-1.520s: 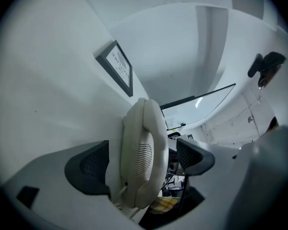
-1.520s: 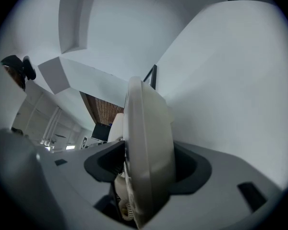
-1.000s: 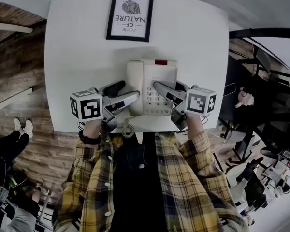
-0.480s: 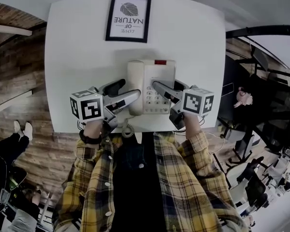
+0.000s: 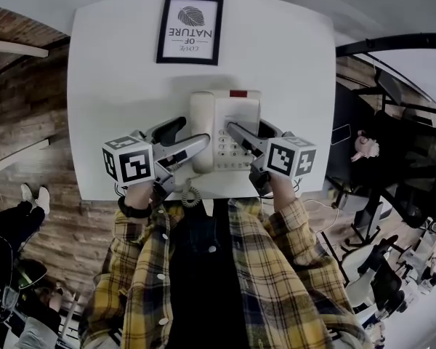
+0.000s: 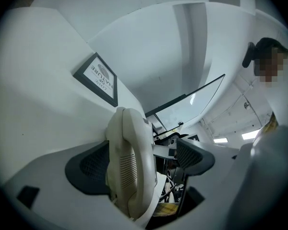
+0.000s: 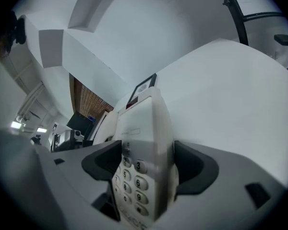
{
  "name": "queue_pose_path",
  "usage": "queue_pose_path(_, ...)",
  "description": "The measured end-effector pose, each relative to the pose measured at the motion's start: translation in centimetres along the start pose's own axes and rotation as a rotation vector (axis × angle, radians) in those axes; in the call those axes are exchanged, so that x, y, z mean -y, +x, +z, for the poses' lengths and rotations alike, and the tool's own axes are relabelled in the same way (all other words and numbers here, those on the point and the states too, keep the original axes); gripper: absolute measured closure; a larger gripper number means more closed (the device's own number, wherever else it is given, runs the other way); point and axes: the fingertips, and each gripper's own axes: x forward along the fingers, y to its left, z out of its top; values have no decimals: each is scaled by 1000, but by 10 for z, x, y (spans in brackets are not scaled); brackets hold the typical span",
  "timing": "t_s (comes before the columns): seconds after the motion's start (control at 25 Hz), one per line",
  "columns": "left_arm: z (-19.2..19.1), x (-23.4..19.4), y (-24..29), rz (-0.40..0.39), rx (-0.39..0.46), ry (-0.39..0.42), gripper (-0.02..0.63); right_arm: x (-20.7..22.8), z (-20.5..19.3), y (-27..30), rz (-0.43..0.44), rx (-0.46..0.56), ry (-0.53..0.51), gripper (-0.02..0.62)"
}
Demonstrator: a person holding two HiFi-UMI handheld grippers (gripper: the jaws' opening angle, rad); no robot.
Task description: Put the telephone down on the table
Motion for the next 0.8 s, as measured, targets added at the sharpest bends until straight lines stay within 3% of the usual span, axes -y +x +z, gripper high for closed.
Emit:
queue_pose_path(0.16,5,4,-3,3,8,18,163,4,6,-7,-77,30,-66,288)
queue_pose_path(0.48,16,14,-4,7,33,73,163,0,24,-23,-82,89,-102,288)
queue_pose_path(0.8,41,50,-9,9,101,249,163,-38,56,-52,-69,200,-294,290)
